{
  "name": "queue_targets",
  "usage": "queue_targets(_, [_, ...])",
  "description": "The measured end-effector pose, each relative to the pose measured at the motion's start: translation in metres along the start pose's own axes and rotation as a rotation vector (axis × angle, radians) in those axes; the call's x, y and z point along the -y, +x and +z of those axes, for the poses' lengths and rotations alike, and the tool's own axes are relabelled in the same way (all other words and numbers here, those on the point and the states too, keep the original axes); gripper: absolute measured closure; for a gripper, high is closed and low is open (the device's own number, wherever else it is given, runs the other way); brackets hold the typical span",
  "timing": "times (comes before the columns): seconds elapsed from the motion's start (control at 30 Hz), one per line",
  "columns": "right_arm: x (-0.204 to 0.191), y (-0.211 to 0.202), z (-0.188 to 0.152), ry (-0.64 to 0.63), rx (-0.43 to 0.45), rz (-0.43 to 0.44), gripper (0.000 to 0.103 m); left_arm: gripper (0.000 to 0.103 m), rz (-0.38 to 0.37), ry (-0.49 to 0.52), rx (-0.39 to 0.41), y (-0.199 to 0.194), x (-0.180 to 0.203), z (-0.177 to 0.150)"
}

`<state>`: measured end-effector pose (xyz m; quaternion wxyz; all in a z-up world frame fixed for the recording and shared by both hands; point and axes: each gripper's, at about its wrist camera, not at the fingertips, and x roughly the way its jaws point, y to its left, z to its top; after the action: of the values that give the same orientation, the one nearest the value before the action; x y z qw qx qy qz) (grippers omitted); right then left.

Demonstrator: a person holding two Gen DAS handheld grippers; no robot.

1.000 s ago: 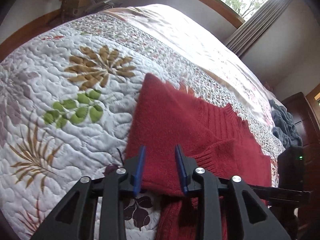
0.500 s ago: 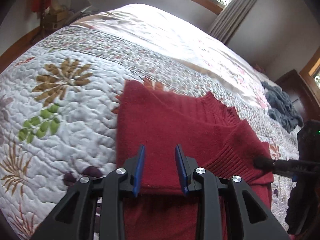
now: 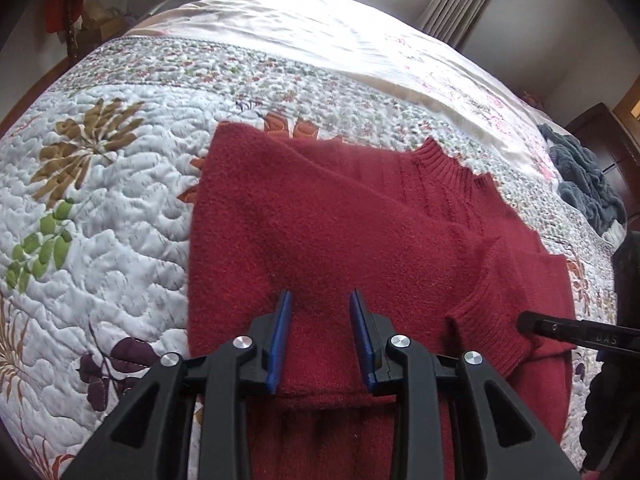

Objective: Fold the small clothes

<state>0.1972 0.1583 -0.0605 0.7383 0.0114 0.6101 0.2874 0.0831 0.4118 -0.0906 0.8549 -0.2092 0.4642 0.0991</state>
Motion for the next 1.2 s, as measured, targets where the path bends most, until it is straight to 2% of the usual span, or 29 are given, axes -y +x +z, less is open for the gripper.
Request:
queue_targets(0.03, [-0.007,-0.007,0.000,-0.037,0.028,-0.015,0.058,0.072,-0.004,0.005,0.018,-0.007,0.000,0.001])
queue_targets(0.07, [-0.015,-0.014,-0.001,-0.072,0.047,-0.014,0.053,0.072,-0.006,0.010,0.030,-0.011,0.002,0.003])
queue_targets(0.13, [-0.041,-0.020,-0.007,-0.162,0.041,0.007,0.053,0.070,-0.016,0.018,0.038,-0.016,0.004,0.007])
queue_targets(0.2, [-0.065,-0.012,-0.013,-0.235,0.011,0.010,0.047,0.069,-0.020,0.014,0.026,-0.012,0.005,0.009])
queue_targets(0.23, [-0.078,-0.004,-0.017,-0.270,-0.010,0.004,0.040,0.070,-0.018,0.015,0.017,-0.008,0.006,0.009])
queue_targets(0.27, [-0.087,0.004,-0.020,-0.295,-0.021,-0.013,0.034,0.070,-0.016,0.019,0.012,-0.004,0.007,0.009])
queue_targets(0.33, [-0.104,0.022,-0.027,-0.356,-0.031,-0.085,0.032,0.070,-0.014,0.024,0.000,0.003,0.007,0.007])
queue_targets(0.47, [-0.110,0.053,-0.035,-0.395,-0.063,-0.198,0.033,0.070,-0.029,0.007,-0.029,0.017,-0.002,0.003])
queue_targets(0.5, [-0.109,0.056,-0.037,-0.406,-0.059,-0.222,0.036,0.070,-0.032,0.008,-0.028,0.018,-0.002,0.003])
queue_targets(0.53, [-0.104,0.058,-0.037,-0.418,-0.050,-0.255,0.049,0.070,-0.034,0.012,-0.027,0.018,-0.002,0.002])
queue_targets(0.57, [-0.100,0.057,-0.036,-0.420,-0.048,-0.255,0.053,0.070,-0.035,0.020,-0.026,0.018,-0.002,0.002])
queue_targets(0.6, [-0.097,0.054,-0.035,-0.412,-0.040,-0.235,0.059,0.070,-0.035,0.024,-0.025,0.019,-0.002,0.001])
queue_targets(0.63, [-0.092,0.049,-0.033,-0.396,-0.031,-0.225,0.070,0.070,-0.036,0.025,-0.024,0.018,-0.002,0.001])
queue_targets(0.67, [-0.087,0.046,-0.030,-0.377,-0.026,-0.214,0.077,0.069,-0.039,0.024,-0.022,0.019,-0.003,0.001])
queue_targets(0.73, [-0.068,0.031,-0.021,-0.293,-0.007,-0.133,0.080,0.069,-0.041,0.018,-0.021,0.019,-0.004,0.001])
queue_targets(0.9, [-0.006,-0.015,-0.008,-0.047,0.061,0.056,0.081,0.069,-0.031,0.022,-0.016,0.019,-0.002,-0.001])
queue_targets(1.0, [0.036,-0.032,-0.006,0.073,0.080,0.098,0.081,0.069,-0.026,0.025,-0.015,0.020,-0.002,-0.001])
queue_targets(1.13, [0.083,-0.034,-0.013,0.184,0.054,0.119,0.080,0.069,-0.018,0.028,-0.014,0.022,-0.001,-0.001])
queue_targets(1.2, [0.096,-0.031,-0.021,0.217,0.034,0.125,0.074,0.069,-0.010,0.035,-0.015,0.023,0.000,-0.002])
